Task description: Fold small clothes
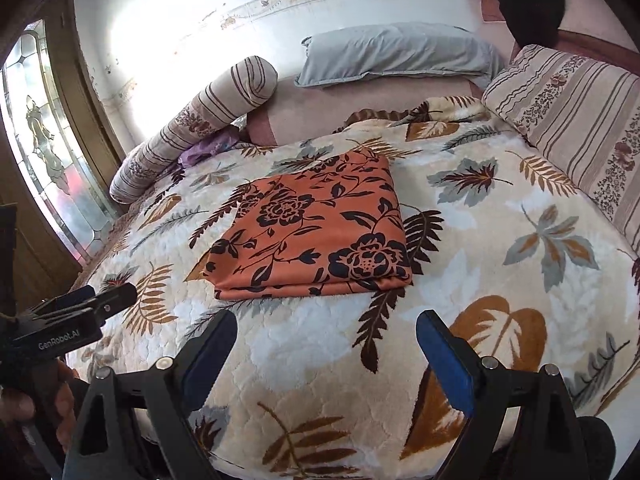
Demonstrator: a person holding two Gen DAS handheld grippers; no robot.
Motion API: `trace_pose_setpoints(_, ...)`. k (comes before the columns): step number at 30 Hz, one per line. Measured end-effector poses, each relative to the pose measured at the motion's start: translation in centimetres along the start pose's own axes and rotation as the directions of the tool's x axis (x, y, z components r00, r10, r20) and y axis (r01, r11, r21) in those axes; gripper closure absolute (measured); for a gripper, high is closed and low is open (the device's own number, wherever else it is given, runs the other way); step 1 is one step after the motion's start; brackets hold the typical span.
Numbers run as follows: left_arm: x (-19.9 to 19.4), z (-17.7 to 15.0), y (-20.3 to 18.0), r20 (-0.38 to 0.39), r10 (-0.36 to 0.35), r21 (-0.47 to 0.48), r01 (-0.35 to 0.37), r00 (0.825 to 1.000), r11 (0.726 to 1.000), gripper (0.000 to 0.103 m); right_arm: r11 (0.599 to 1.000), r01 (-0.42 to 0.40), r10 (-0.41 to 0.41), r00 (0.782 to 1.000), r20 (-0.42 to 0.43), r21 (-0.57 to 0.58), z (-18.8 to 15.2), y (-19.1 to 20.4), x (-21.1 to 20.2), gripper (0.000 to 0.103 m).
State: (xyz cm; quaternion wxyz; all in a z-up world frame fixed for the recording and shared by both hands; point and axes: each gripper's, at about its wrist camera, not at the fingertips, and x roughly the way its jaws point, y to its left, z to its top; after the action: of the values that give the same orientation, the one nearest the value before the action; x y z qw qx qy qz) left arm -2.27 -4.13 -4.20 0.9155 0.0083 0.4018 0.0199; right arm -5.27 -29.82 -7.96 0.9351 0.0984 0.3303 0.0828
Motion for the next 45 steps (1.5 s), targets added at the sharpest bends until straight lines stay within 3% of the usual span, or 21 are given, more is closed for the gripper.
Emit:
trace_pose_setpoints(5,0.9,0.6,-0.4,-0.008,0.015,-0.005,-0.015,1.0,1.0,0.007,0.999,0.019,-0.019,1.0,0.017,-0.034,1.1,0.1,0.4,0.01)
trace_pose_setpoints(11,1.6,1.0,-0.7,-0.014,0.017,-0.002,-0.017,1.0,1.0,0.007,0.998,0.04,-0.041,0.999,-0.021,-0.04,0.2,-0.1,1.8,0.01)
trace_pose_setpoints(15,1.6,1.0,-0.8,-0.011,0.017,0.0,-0.017,1.0,1.0,0.007,0.997,0.049,-0.049,0.999,0.001,-0.06,0.3,0.2,1.4,0.01)
trace_pose_setpoints(28,-0.2,1.3,-0.3,0.038,0.061,-0.016,-0.06,0.997,0.998,0.007,0.992,0.087,-0.09,0.996,-0.021,-0.092,1.4,0.9,0.5,0.01)
trace_pose_setpoints(33,-0.4,1.5,0.0,0.039,0.01,-0.04,-0.008,0.999,0.999,0.007,0.993,0.101,-0.106,0.99,-0.09,-0.06,1.5,0.7,1.2,0.01)
trace_pose_setpoints(42,-0.8,2.7,0.4,0.041,-0.054,-0.082,0.057,0.998,0.995,0.006,0.99,0.108,-0.116,0.99,-0.08,-0.092,3.2,1.5,1.0,0.01)
trace_pose_setpoints(45,-0.7,2.9,0.6,0.049,-0.042,-0.093,0.046,0.998,0.995,0.006,0.988,0.11,-0.12,0.989,-0.089,-0.104,3.5,1.7,1.4,0.01)
